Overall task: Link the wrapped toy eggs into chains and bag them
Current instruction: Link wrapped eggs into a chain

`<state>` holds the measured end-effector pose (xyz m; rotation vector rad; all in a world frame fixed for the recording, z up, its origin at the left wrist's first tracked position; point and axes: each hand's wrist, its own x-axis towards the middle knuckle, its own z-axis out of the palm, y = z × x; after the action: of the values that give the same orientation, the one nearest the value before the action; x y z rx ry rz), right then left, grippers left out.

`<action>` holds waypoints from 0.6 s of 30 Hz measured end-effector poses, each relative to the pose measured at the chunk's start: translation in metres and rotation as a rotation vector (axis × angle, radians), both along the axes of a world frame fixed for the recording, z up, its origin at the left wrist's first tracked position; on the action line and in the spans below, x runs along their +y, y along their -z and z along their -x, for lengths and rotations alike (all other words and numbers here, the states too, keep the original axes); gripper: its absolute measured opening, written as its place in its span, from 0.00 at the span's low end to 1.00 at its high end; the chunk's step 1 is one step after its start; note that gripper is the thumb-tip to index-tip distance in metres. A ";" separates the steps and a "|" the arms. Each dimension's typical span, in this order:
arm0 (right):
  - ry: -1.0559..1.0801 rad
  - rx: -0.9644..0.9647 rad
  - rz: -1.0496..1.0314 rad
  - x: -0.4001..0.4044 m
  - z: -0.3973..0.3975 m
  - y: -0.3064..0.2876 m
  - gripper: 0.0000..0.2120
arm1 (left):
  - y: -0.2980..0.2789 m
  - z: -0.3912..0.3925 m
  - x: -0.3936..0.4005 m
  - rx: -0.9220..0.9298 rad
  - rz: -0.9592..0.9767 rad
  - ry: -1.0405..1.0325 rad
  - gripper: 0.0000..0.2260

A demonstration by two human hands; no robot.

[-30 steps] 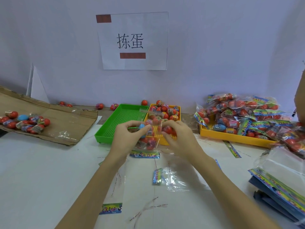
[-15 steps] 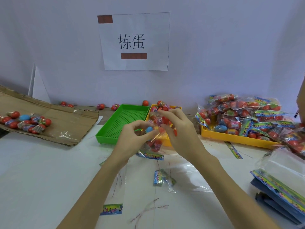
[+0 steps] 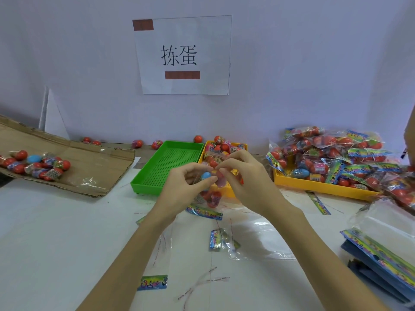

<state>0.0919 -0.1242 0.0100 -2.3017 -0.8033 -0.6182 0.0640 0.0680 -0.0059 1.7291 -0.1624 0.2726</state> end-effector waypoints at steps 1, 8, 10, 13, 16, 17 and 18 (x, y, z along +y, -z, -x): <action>-0.013 0.028 -0.001 0.000 0.000 0.000 0.09 | 0.000 0.000 0.000 -0.001 -0.001 0.002 0.10; -0.064 0.177 0.115 -0.001 -0.001 0.001 0.10 | 0.000 0.001 -0.001 0.012 -0.004 -0.009 0.08; -0.050 0.156 0.038 -0.001 0.000 0.000 0.08 | 0.000 0.000 -0.001 0.028 0.025 -0.009 0.09; -0.025 0.111 -0.107 -0.001 0.002 -0.005 0.06 | -0.002 0.001 -0.001 0.073 0.074 0.012 0.11; -0.016 0.081 -0.055 0.000 0.004 -0.006 0.06 | -0.003 0.003 -0.004 0.076 0.106 0.030 0.10; -0.013 0.070 -0.019 0.000 0.004 -0.006 0.07 | -0.004 0.004 -0.005 0.071 0.104 0.022 0.09; -0.010 0.053 0.008 0.001 0.005 -0.006 0.07 | -0.003 0.003 -0.006 0.062 0.089 0.009 0.08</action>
<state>0.0872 -0.1236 0.0157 -2.3101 -0.7928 -0.5480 0.0605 0.0616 -0.0025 1.6463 -0.1115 0.2166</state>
